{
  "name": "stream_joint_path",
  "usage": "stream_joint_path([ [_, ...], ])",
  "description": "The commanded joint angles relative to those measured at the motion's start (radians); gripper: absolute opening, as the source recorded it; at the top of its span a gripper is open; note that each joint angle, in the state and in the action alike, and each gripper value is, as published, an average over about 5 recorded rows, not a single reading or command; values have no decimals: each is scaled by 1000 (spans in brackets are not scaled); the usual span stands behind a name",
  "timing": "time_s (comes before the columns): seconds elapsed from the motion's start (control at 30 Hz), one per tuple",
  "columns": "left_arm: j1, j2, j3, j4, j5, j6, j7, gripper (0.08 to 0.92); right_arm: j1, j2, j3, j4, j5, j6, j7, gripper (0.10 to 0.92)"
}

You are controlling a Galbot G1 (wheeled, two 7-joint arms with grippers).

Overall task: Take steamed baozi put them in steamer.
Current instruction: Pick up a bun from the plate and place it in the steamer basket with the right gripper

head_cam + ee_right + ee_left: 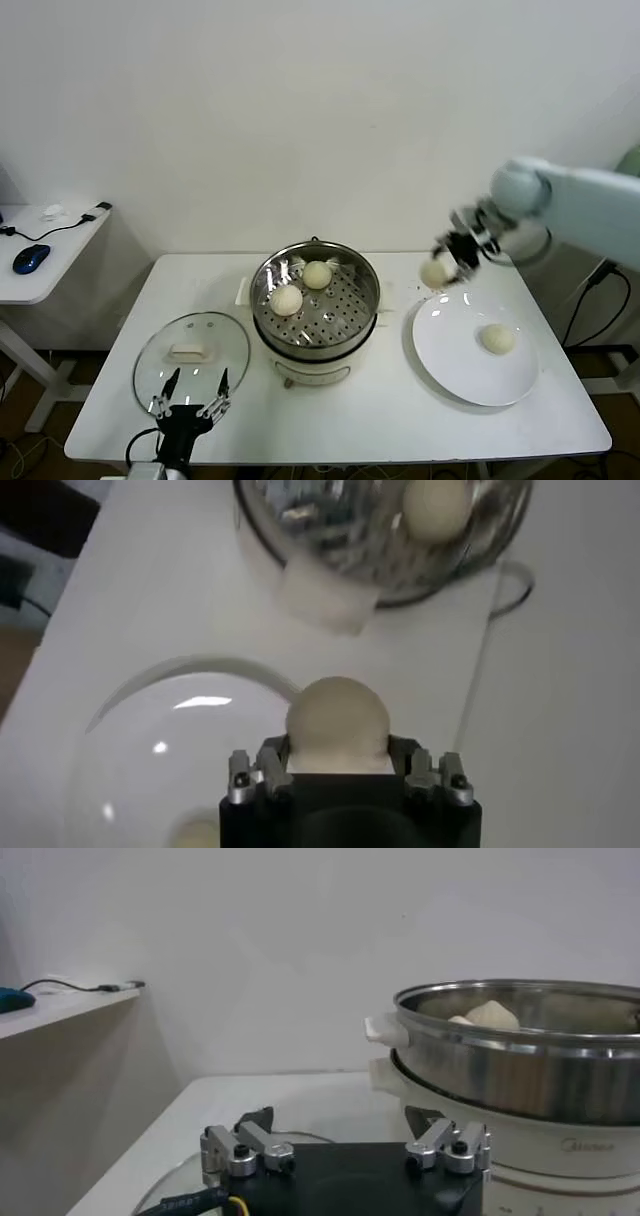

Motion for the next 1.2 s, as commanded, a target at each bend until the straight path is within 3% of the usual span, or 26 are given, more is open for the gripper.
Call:
stream_joint_path([
  [0.03, -19, -4, 6, 6, 8, 12, 3, 823, 196, 309, 9, 92, -24, 332, -44, 655],
  [0.2, -28, -6, 4, 17, 9, 13, 4, 823, 36, 374, 36, 156, -198, 393, 7, 653],
  [0.43, -28, -6, -1, 27, 7, 12, 2, 823, -136, 433, 45, 76, -353, 422, 76, 653],
  [0.93, -24, -20, -2, 28, 9, 10, 0, 823, -321, 461, 55, -42, -466, 385, 170, 661],
  [1.2, -20, -19, -3, 23, 7, 8, -1, 823, -286, 448, 58, -58, -403, 404, 149, 801],
])
